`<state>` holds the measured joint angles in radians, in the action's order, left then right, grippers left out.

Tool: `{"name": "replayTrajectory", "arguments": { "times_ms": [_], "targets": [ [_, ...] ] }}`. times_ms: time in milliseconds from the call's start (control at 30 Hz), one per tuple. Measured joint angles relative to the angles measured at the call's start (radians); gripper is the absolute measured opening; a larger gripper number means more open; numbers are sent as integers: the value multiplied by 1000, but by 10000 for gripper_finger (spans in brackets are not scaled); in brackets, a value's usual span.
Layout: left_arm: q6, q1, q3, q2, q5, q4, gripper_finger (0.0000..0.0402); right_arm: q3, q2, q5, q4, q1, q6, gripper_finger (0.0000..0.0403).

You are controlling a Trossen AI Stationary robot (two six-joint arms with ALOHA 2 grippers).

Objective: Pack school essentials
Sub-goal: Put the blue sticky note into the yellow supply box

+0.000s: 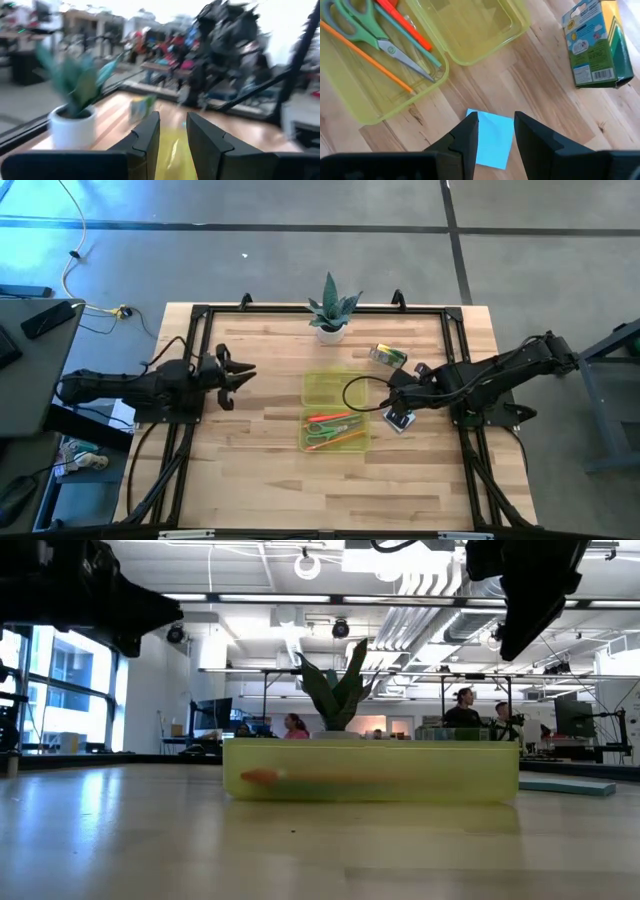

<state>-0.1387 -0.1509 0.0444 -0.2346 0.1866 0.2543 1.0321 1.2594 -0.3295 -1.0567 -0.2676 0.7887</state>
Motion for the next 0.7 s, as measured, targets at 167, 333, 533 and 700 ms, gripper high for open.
{"name": "replayTrajectory", "arguments": {
  "times_ms": [167, 333, 533, 700],
  "targets": [
    [10, 0, 25, 51, 56, -154, 85, 0, 0, 5, 0, 0, 0, 118],
    [28, 0, -14, 72, 70, -142, 85, 0, 0, 6, -2, 0, 24, 118],
    [-5, 0, -33, 71, 81, -166, 85, 0, 0, 27, -5, 0, 18, 118],
    [-9, 0, -33, 71, 51, -202, 85, 0, 0, 27, -12, 0, 19, 118]
  ]
}}
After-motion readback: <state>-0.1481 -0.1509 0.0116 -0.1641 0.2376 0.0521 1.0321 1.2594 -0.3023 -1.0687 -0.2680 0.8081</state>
